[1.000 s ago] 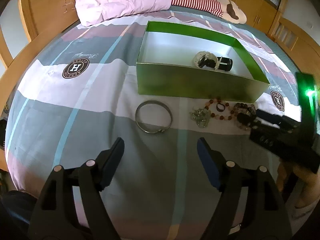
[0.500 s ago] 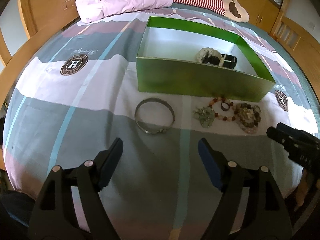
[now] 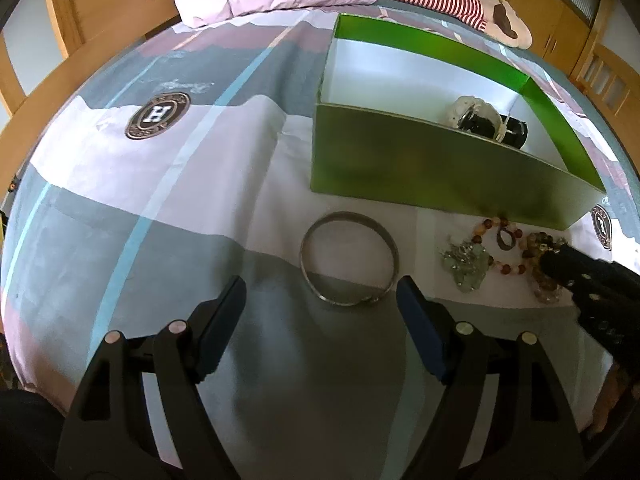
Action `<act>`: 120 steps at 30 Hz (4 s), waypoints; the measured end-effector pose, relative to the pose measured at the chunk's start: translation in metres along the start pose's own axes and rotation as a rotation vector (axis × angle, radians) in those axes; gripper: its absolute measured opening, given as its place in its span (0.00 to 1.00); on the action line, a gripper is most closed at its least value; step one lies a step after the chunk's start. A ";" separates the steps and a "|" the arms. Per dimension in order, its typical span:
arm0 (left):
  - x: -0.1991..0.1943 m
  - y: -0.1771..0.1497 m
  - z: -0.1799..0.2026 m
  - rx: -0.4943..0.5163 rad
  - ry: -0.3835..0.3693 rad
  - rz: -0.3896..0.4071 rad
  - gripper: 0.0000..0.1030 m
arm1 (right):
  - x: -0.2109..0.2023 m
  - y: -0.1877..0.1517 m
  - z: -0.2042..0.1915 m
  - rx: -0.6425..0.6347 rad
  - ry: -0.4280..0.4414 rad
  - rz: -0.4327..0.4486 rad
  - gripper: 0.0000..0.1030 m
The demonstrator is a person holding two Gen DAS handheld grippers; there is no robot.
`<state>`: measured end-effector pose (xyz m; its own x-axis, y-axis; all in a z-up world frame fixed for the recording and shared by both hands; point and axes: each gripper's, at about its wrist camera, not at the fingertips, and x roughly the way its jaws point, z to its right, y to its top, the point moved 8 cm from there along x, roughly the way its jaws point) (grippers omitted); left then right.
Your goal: Organize jewelry
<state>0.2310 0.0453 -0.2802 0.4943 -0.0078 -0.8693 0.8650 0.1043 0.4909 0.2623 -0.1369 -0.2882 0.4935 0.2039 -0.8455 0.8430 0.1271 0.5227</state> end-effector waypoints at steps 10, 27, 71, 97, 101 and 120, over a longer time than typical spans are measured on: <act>0.021 0.002 0.017 0.067 0.021 -0.031 0.82 | -0.009 -0.005 0.003 0.021 0.037 0.017 0.21; -0.023 -0.018 0.034 0.113 -0.052 0.029 0.59 | -0.060 -0.041 -0.003 0.051 0.062 0.025 0.21; -0.058 -0.046 0.069 0.207 -0.024 0.134 0.59 | -0.077 -0.061 -0.009 0.052 -0.111 0.111 0.20; -0.065 0.153 0.083 0.144 -0.081 0.256 0.59 | -0.076 0.129 0.017 0.110 -0.090 0.228 0.20; -0.025 0.137 0.075 0.121 -0.088 0.169 0.59 | -0.036 0.110 0.020 0.124 -0.095 0.151 0.20; -0.077 0.079 0.060 0.113 -0.124 0.210 0.69 | -0.101 0.032 0.059 0.207 -0.030 0.233 0.47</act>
<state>0.2662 -0.0059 -0.1712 0.6650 -0.1198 -0.7372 0.7429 0.0049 0.6694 0.2517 -0.2102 -0.1928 0.6818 0.1748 -0.7104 0.7309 -0.1207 0.6718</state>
